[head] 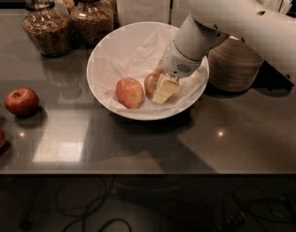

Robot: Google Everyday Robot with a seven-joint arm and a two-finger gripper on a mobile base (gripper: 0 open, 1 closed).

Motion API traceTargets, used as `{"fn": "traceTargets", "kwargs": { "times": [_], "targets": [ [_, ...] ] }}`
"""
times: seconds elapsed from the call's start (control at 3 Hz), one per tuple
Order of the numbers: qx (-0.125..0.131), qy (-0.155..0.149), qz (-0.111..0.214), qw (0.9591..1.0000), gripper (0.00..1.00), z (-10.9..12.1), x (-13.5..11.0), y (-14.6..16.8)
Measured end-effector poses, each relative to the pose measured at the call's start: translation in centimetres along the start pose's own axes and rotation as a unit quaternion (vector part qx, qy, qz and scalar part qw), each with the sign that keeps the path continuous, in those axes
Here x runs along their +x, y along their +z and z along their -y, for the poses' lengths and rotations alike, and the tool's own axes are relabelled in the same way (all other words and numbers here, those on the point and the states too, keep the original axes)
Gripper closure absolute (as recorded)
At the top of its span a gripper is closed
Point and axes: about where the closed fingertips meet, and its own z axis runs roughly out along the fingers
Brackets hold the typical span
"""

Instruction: Pick apple from white bowl

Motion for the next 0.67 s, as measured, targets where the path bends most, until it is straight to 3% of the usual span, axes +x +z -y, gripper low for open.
{"fn": "traceTargets", "kwargs": {
  "times": [0.33,0.67],
  "targets": [
    [0.002,-0.002,0.034,0.9994,1.0,0.3,-0.5,-1.8],
    [0.006,-0.016,0.099,0.995,1.0,1.3,-1.1,-6.3]
  ]
}}
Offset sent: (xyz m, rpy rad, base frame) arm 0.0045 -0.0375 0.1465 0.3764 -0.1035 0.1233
